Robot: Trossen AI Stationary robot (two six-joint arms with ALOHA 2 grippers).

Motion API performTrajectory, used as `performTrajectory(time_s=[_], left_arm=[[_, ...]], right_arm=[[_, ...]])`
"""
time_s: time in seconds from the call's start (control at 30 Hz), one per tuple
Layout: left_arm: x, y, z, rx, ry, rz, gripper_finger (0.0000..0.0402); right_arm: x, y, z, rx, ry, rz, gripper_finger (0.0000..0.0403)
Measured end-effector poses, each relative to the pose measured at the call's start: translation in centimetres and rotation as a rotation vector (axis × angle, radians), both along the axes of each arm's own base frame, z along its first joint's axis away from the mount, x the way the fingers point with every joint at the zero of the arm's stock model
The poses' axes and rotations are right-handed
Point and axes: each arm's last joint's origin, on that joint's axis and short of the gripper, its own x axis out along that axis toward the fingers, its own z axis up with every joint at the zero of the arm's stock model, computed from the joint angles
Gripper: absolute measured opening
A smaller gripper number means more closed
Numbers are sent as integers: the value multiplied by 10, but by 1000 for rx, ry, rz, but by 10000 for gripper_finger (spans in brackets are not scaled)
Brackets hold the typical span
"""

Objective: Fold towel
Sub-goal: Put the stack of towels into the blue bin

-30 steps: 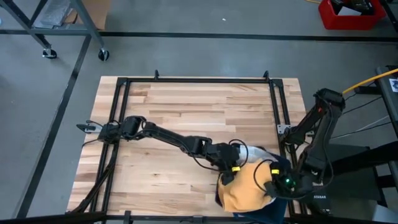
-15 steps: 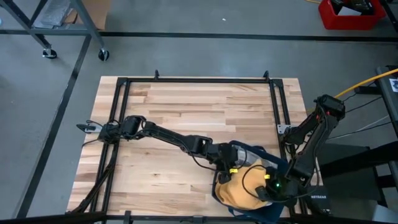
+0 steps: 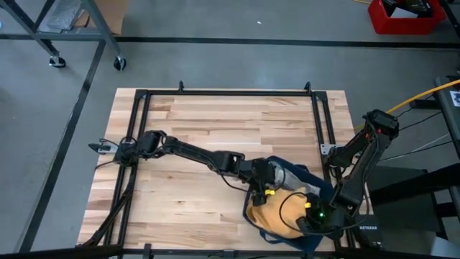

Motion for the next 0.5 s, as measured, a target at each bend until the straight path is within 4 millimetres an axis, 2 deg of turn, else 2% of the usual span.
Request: performTrajectory(time_s=[0.17,0.37,0.5], left_arm=[[0,14,8,44,-20,40,168],[0,23,6,57,5,67,155],[-4,27,0,75,90,75,147]], right_arm=[[-1,-2,0,-23,-1,26,161],[-8,-12,2,-62,76,-11,161],[-11,-22,8,-105,47,-62,161]])
